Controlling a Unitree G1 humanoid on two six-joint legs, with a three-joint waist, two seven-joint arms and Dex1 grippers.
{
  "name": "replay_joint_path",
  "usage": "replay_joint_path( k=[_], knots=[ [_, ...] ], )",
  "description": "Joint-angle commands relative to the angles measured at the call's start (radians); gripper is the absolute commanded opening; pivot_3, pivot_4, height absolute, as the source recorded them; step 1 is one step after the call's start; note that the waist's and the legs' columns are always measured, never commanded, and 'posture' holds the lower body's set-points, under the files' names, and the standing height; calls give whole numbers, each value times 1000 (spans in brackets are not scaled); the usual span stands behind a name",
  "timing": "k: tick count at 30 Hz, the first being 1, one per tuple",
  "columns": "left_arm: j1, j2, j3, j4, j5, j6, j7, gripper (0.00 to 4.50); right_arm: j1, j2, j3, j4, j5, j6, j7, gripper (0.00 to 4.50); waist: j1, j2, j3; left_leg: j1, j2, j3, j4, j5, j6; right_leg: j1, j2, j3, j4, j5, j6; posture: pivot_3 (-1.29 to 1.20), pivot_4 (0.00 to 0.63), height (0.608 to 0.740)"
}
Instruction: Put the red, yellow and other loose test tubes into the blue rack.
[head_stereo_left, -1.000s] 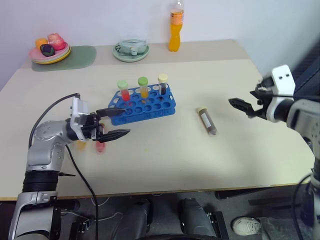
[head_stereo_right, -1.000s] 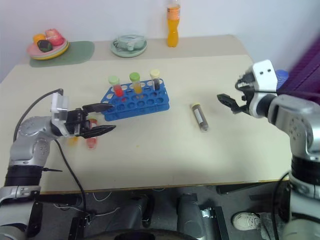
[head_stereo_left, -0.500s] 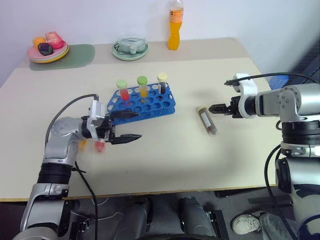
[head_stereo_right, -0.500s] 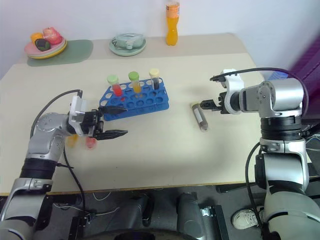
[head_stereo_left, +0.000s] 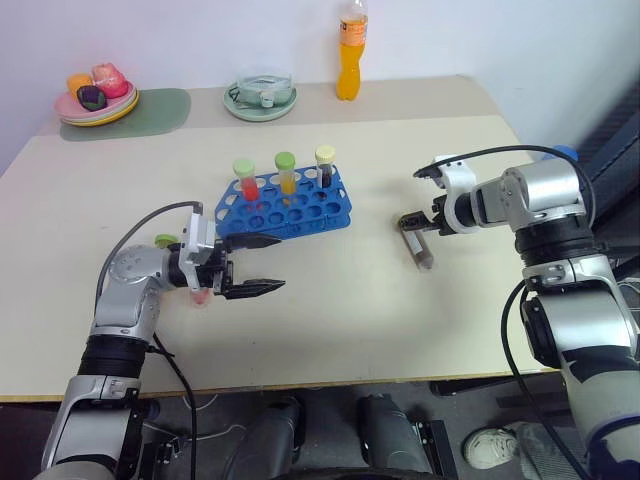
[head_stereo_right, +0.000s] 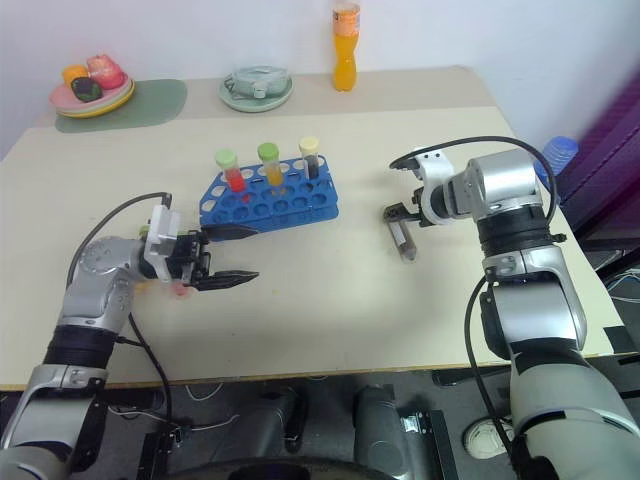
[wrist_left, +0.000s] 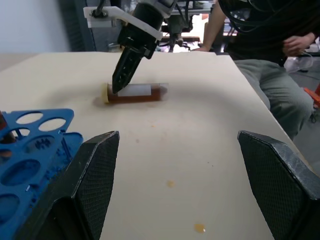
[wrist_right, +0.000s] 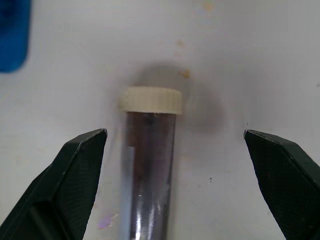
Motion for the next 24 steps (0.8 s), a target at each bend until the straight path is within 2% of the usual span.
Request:
replay_joint_path(
  k=[1, 7, 10, 14, 16, 20, 24],
  knots=[
    [32, 13, 27, -50, -14, -6, 18, 3867, -31, -3, 44, 23, -45, -54, 48, 4500, 0, 0, 0, 0, 0, 0, 0, 0, 0, 0, 0, 0, 0, 0, 0, 0, 150, 740],
    [84, 30, 39, -87, -23, -2, 41, 3867, -32, 10, 102, 65, -102, -94, 95, 4500, -2, 0, 0, 1, 0, 0, 0, 0, 0, 0, 0, 0, 0, 0, -1, 0, 150, 740],
    [89, 32, 40, -105, -27, 5, 56, 3931, -30, 19, 121, 64, -125, -104, 119, 3658, -1, 0, 0, 2, 0, 0, 1, 0, 0, 2, 1, 0, 0, 1, -1, 0, 150, 740],
    [94, 30, 45, -122, -31, 13, 76, 3931, -7, 11, 166, 18, -163, -137, 161, 1759, -3, 0, 0, 2, 1, 0, 0, 0, -1, 1, 1, 0, 0, 1, -1, 0, 150, 740],
    [98, 31, 46, -124, -31, 14, 80, 3931, 17, -9, 201, -33, -179, -154, 199, 1759, -5, 0, 0, 2, 1, 0, 0, 0, -1, 1, 1, 0, 0, 1, -1, 0, 150, 740],
    [101, 33, 46, -115, -26, 8, 84, 3931, 121, -105, 289, -213, -268, -329, 252, 1759, -1, 0, 0, 2, 1, 0, 0, 0, -1, 1, 1, -1, 0, 1, -1, 0, 150, 740],
    [91, 31, 46, -102, -23, 4, 85, 3931, 202, -177, 271, -362, -296, -470, 315, 1759, 5, 0, 0, 2, 1, 0, 0, 0, -1, 1, 1, -1, -1, 1, -1, 0, 150, 740]
  ],
)
